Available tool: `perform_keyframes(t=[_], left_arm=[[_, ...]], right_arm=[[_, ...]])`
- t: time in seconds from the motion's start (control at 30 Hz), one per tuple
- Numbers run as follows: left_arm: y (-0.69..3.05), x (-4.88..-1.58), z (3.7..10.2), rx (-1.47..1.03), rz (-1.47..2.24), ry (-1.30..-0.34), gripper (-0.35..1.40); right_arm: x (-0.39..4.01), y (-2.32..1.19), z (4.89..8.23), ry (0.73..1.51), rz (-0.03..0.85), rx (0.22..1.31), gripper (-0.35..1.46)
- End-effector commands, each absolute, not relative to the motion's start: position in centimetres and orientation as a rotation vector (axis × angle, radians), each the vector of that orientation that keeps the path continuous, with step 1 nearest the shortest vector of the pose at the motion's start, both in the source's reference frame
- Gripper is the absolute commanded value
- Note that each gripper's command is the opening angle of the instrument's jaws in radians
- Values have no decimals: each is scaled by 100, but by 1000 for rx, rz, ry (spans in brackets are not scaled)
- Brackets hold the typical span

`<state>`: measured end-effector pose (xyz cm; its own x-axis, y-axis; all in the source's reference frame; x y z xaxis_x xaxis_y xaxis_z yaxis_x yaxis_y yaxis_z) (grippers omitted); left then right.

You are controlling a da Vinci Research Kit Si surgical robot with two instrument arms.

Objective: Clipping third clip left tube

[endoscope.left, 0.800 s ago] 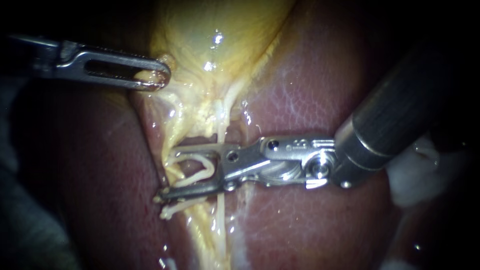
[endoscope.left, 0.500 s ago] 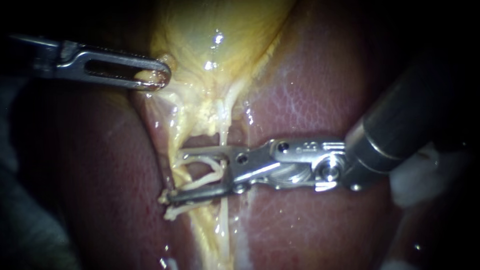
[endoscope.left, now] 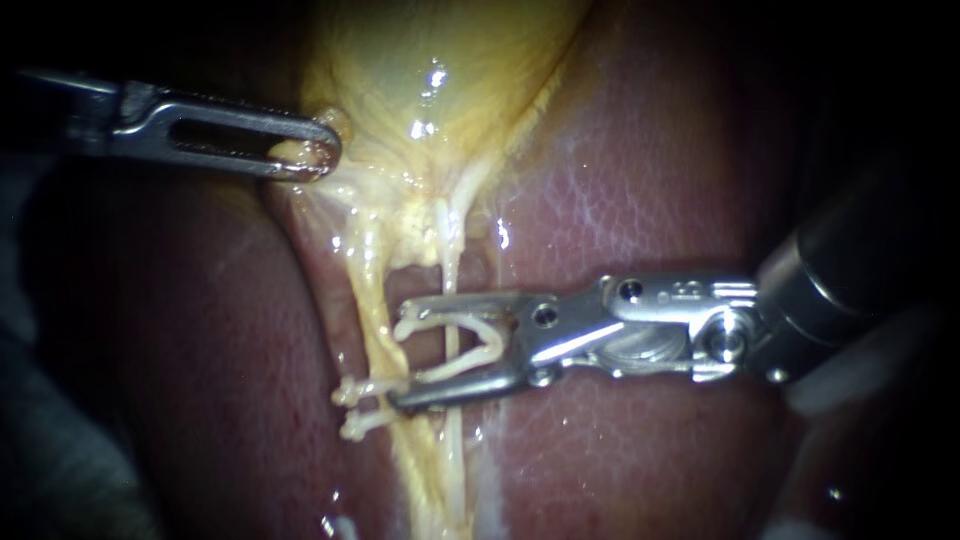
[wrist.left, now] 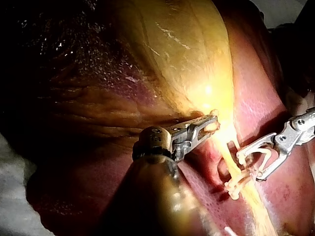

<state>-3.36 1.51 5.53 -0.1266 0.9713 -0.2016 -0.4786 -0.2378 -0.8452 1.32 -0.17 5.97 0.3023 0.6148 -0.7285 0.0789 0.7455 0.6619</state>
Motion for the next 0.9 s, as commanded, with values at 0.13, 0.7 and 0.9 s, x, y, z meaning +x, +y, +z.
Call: perform_keyframes(t=[0.13,0.7,0.9], left_arm=[[152,-336,553,-937,1627,-750,-35],[152,-336,552,-937,1626,-750,-35],[152,-336,552,-937,1626,-750,-35]], right_arm=[[125,-13,597,1236,402,688,50],[123,2,662,1220,488,817,50],[130,6,676,1249,492,857,50]])
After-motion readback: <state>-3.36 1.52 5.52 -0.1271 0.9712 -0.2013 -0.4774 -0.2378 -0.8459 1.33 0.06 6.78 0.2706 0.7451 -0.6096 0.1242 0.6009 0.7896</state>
